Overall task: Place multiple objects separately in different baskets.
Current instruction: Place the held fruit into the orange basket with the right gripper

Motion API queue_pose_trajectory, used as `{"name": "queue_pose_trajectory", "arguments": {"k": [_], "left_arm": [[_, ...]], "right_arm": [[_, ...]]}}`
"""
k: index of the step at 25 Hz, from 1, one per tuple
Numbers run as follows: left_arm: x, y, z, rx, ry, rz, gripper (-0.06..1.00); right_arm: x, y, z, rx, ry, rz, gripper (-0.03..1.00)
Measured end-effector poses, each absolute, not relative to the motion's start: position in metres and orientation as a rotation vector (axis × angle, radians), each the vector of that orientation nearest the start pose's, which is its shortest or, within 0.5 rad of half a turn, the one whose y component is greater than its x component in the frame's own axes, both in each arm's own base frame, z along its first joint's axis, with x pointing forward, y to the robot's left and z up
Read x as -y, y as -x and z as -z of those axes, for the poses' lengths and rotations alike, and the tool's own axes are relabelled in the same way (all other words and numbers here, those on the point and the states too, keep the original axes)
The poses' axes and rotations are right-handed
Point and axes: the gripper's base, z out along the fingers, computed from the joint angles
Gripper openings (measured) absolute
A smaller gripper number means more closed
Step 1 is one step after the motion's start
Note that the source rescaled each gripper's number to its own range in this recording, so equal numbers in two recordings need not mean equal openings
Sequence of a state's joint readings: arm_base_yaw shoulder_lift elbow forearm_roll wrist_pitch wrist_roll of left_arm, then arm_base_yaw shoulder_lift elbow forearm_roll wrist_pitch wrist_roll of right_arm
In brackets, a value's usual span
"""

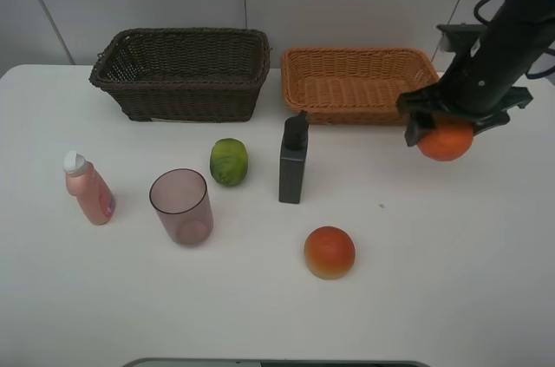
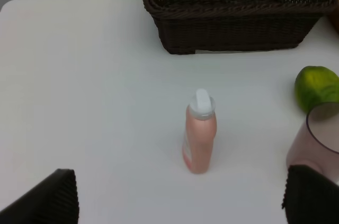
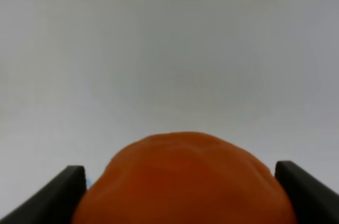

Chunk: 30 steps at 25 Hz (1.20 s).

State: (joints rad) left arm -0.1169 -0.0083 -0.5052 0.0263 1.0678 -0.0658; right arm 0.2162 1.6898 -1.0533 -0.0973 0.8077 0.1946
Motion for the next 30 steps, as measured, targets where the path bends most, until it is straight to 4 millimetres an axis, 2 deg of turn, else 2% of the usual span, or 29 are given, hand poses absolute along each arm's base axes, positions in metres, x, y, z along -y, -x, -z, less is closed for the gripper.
{"name": "queue_pose_trajectory", "arguments": {"k": [3,6,11,14,18,24,30], "left_arm": [[-0.003,0.007,-0.278,-2.038,-0.051,0.083,0.99],[-0.003,0.007,-0.278,-2.038,-0.051,0.083,0.99],[-0.003,0.007,-0.278,-2.038,-0.051,0.083,0.99],[-0.003,0.007,-0.278,-2.038,-0.051,0.083,0.99],[-0.003,0.007,-0.278,-2.038,-0.051,0.083,0.99],[-0.003,0.007,-0.278,-2.038,-0.051,0.083,0.99],[-0.003,0.007,-0.278,-2.038,-0.051,0.083,0.99]], "right_arm": [[-0.064,-0.306,-0.218,-2.87,0.127,0.035,0.54],[-0.066,-0.311,-0.234,-2.845,0.137,0.042,0.54],[-0.074,-0.331,-0.265,-2.752,0.162,0.052,0.54],[-0.078,-0.35,-0.271,-2.742,0.16,0.061,0.54],[-0.086,-0.382,-0.266,-2.751,0.158,0.071,0.54],[-0.096,-0.43,-0.241,-2.76,0.167,0.105,0.54],[-0.102,-0.462,-0.218,-2.747,0.178,0.132,0.54]]}}
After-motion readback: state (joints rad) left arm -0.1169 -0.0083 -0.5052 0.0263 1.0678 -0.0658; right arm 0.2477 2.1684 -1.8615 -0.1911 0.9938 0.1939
